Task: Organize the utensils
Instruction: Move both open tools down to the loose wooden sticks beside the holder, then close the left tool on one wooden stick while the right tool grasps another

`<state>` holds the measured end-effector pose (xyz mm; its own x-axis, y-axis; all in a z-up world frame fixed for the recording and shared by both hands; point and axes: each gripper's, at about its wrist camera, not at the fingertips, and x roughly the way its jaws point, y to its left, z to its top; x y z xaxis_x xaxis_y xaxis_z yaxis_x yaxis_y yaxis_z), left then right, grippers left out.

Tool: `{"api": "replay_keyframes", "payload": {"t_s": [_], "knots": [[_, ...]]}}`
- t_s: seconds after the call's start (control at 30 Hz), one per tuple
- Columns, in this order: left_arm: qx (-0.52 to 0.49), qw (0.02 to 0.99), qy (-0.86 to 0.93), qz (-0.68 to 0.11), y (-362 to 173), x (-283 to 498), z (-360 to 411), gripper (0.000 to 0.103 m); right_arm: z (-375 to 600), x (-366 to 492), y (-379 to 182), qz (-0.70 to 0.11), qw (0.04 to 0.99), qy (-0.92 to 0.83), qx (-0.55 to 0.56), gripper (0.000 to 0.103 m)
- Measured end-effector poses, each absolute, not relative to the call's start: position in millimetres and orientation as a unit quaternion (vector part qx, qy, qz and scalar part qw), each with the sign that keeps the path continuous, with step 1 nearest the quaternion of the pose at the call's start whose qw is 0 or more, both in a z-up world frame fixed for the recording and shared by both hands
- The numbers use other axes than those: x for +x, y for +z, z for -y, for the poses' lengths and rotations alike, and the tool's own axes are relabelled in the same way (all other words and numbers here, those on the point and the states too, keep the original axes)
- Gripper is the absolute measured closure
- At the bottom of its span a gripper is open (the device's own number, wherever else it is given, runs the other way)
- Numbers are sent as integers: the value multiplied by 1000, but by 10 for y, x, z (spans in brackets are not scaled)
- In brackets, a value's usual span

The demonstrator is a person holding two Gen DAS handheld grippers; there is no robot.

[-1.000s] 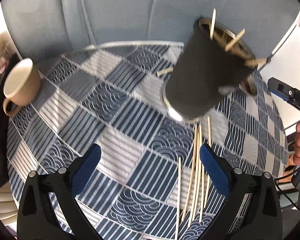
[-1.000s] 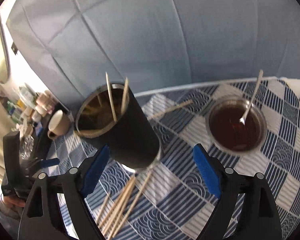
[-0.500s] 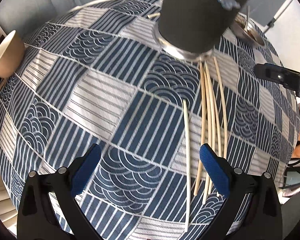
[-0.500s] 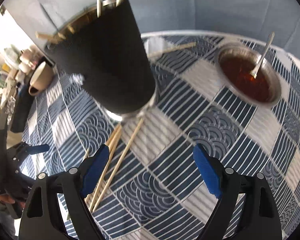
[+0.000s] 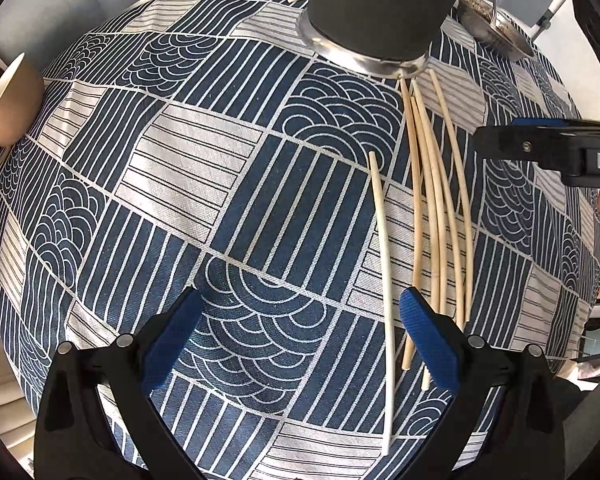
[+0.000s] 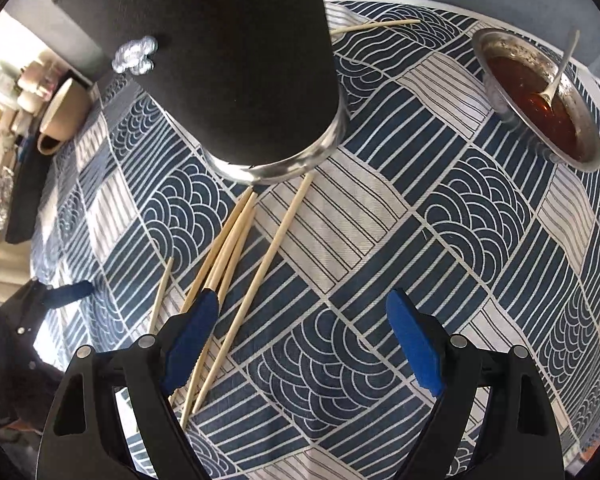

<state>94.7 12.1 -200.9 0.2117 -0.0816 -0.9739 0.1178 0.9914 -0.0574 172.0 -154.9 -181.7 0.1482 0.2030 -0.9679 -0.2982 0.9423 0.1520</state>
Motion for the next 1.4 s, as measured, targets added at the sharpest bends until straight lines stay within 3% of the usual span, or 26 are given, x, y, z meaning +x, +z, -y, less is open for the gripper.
{"api": "replay_keyframes", "payload": {"t_s": [0.23,0.53,0.73,0.8,0.87,0.93,1.03,1.1,1.17,1.4], "knots": [[57,781,-54,-620,-2064,947,17,5,1328,1684,-1946,-626,762,117,-117,22],[45,779,-38,-624,-2062,917,-1,4,1160,1595,-2037,-619,766,120,-125,25],[34,776,-29,-630,-2088,801,-97,5,1145,1513,-2006,-622,760,145,-123,47],[34,772,-29,-635,-2103,768,-124,5,1156,1471,-1982,-619,758,158,-131,71],[37,774,-35,-631,-2114,707,-181,6,1165,1415,-1959,-616,754,176,-148,83],[38,776,-37,-628,-2060,625,-242,14,1177,1370,-1958,-613,753,183,-152,89],[47,774,-42,-631,-1979,518,-314,41,1259,1330,-1968,-616,750,182,-157,98],[44,772,-44,-633,-1950,463,-371,73,1340,1276,-1973,-618,748,186,-157,98],[28,766,-47,-640,-1938,403,-474,96,1407,1279,-1976,-623,744,188,-153,98],[-51,738,-54,-671,-1964,247,-820,99,1730,1302,-1953,-645,732,202,-87,99]]}}
